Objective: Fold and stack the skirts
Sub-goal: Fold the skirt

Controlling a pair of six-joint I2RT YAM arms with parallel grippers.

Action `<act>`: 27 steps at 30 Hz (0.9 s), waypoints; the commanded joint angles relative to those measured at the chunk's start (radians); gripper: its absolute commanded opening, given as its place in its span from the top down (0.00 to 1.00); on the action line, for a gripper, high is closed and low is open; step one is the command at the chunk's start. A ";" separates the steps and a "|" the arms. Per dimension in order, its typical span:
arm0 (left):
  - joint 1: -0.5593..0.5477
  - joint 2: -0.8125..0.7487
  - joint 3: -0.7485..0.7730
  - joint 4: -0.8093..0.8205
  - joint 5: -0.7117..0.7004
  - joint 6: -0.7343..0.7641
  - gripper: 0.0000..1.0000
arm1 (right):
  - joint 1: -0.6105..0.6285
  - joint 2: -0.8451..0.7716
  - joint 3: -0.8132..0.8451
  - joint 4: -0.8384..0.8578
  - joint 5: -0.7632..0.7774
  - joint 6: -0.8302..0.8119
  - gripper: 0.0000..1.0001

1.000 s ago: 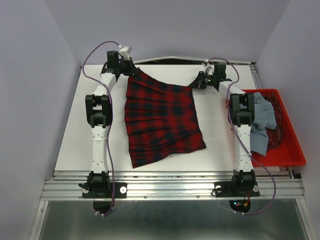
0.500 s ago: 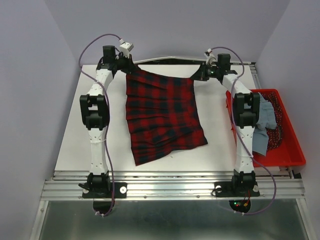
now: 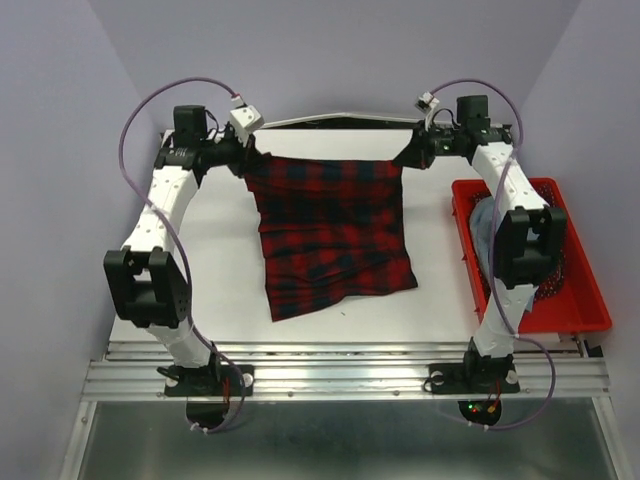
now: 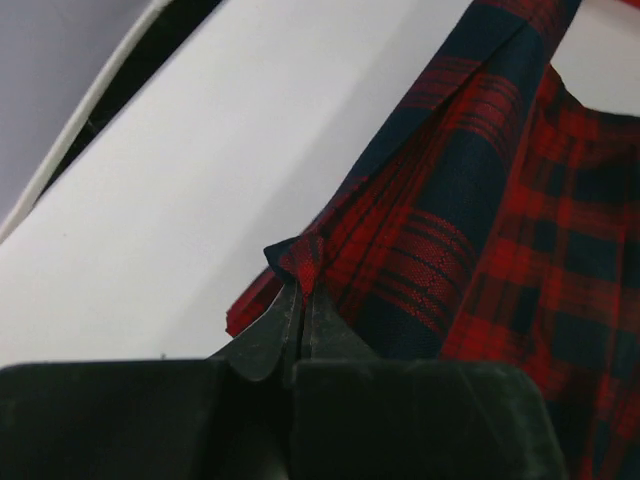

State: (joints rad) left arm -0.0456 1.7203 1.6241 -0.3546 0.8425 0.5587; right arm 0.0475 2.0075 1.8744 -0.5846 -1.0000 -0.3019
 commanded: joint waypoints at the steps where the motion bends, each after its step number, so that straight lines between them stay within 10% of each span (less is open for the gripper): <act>1: -0.026 -0.199 -0.287 -0.098 -0.005 0.208 1.00 | -0.005 -0.107 -0.133 -0.233 -0.029 -0.327 0.99; 11: -0.345 -0.619 -1.012 0.195 -0.367 0.314 0.99 | 0.069 -0.486 -0.868 -0.066 0.138 -0.677 0.99; 16: -0.375 -0.636 -1.047 0.227 -0.450 0.299 0.57 | 0.143 -0.656 -1.064 0.057 0.176 -0.674 0.76; 17: -0.375 -0.645 -1.040 0.220 -0.451 0.287 0.43 | 0.165 -0.706 -1.067 0.063 0.181 -0.643 0.48; 21: -0.375 -0.758 -0.991 0.126 -0.421 0.279 0.01 | 0.175 -0.811 -1.042 0.066 0.176 -0.588 0.26; 27: -0.376 -0.886 -0.888 -0.026 -0.349 0.268 0.02 | 0.175 -0.915 -0.951 0.032 0.208 -0.433 0.21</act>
State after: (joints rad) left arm -0.4191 0.8951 0.6289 -0.2855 0.4286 0.8383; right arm 0.2176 1.1374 0.8471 -0.5915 -0.8150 -0.8539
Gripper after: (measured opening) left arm 0.986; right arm 0.787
